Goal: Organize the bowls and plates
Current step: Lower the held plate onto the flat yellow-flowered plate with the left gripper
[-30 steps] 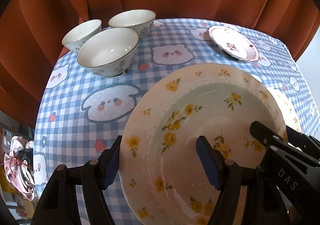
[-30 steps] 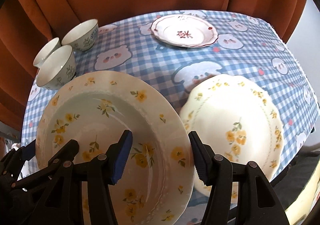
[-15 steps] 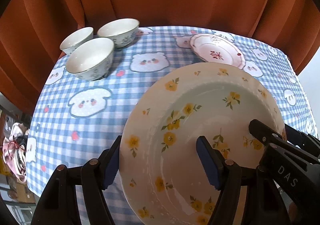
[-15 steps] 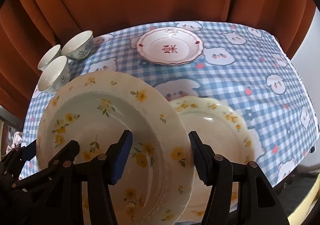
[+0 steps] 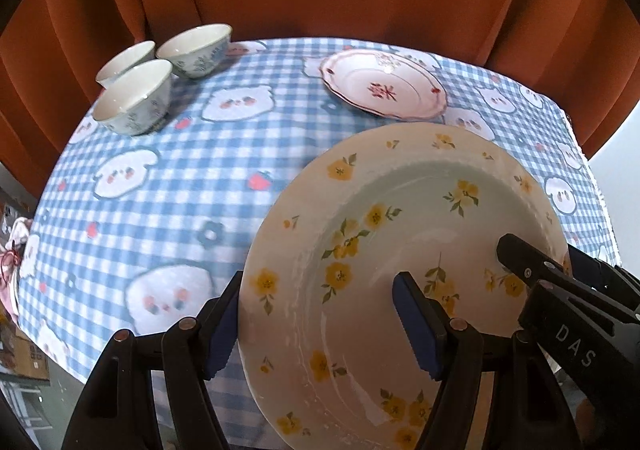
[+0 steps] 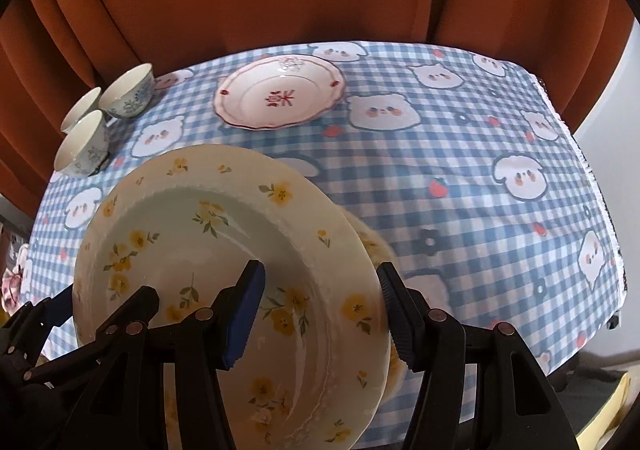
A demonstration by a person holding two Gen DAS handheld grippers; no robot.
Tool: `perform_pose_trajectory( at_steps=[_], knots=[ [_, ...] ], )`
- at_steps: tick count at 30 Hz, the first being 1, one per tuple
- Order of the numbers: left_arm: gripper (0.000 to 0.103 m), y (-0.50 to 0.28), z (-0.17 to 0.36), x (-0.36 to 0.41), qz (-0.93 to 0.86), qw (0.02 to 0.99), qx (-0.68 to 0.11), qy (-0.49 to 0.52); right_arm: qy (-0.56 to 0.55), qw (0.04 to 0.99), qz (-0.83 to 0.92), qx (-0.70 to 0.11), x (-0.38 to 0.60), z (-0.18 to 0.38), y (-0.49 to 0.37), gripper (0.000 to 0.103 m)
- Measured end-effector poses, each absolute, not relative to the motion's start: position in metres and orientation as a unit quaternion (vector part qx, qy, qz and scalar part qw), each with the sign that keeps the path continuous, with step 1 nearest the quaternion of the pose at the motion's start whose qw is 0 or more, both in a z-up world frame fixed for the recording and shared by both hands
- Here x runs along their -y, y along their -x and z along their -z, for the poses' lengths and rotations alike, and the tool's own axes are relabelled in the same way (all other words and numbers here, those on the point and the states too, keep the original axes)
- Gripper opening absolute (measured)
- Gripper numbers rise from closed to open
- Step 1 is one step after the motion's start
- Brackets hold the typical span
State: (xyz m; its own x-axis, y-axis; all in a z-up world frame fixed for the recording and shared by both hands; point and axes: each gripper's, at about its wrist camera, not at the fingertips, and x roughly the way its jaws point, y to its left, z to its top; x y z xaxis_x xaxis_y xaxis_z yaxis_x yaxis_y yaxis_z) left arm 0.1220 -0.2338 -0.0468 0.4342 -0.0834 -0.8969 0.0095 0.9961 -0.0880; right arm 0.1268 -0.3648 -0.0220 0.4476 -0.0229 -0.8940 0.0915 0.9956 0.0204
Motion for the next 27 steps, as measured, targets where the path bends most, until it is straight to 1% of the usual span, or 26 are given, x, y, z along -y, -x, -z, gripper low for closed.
perform_pose_trajectory(
  at_steps=[12, 27],
  knots=[
    [0.072, -0.120, 0.072, 0.276, 0.025, 0.829, -0.557, 0.053, -0.020, 0.836, 0.032, -0.547, 0.411, 0.045, -0.126, 0.062],
    [0.075, -0.135, 0.094, 0.289, 0.013, 0.811, -0.582, 0.050, -0.008, 0.824, 0.025, -0.565, 0.423, 0.064, -0.143, 0.062]
  ],
)
